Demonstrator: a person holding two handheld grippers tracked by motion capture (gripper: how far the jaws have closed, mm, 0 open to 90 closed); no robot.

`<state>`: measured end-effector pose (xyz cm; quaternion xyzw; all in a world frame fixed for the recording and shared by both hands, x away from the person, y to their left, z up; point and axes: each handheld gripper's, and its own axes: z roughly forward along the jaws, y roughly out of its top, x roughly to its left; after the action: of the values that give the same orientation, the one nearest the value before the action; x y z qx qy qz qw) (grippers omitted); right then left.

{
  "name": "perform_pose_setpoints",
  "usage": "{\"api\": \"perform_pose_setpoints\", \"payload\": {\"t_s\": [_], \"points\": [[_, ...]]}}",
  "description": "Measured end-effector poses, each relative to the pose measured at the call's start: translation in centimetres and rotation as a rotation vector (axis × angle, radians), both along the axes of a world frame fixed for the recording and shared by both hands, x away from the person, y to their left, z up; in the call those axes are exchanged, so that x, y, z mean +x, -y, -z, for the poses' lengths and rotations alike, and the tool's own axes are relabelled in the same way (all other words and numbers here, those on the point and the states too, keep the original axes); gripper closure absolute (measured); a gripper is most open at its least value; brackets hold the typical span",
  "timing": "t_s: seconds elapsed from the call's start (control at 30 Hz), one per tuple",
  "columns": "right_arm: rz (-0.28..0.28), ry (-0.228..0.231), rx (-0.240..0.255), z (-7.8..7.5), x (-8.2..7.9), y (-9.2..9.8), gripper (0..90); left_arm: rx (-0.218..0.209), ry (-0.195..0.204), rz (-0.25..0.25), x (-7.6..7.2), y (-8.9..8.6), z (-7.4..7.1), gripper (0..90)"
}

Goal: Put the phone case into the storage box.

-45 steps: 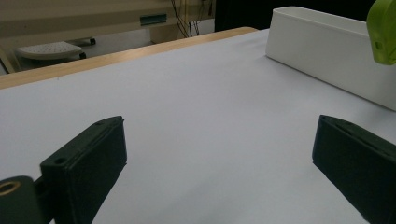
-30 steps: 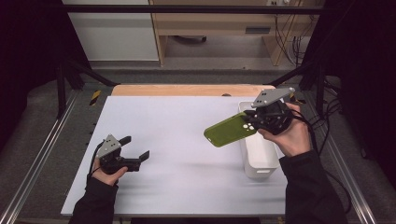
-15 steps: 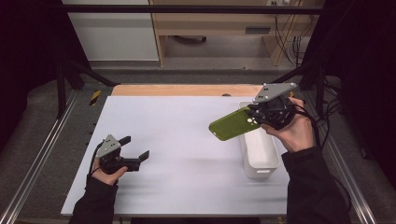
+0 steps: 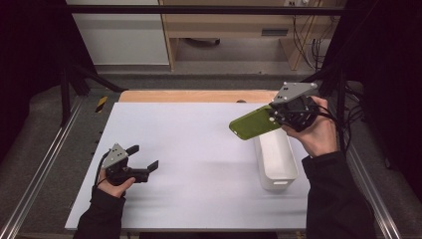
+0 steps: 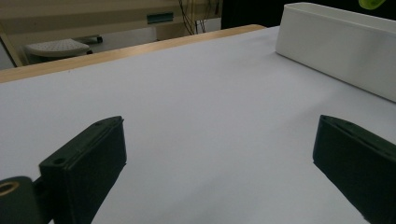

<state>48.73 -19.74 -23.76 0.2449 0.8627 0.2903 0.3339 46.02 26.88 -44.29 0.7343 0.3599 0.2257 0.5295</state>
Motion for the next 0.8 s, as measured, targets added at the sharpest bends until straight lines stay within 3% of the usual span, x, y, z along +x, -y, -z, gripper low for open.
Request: {"api": "perform_pose_setpoints", "payload": {"t_s": [0.8], "points": [[0.072, 0.042, -0.070, -0.4, 1.4, 1.3, 79.8, 0.001, 0.005, 0.006, 0.0, 0.0, 0.0, 2.3]]}}
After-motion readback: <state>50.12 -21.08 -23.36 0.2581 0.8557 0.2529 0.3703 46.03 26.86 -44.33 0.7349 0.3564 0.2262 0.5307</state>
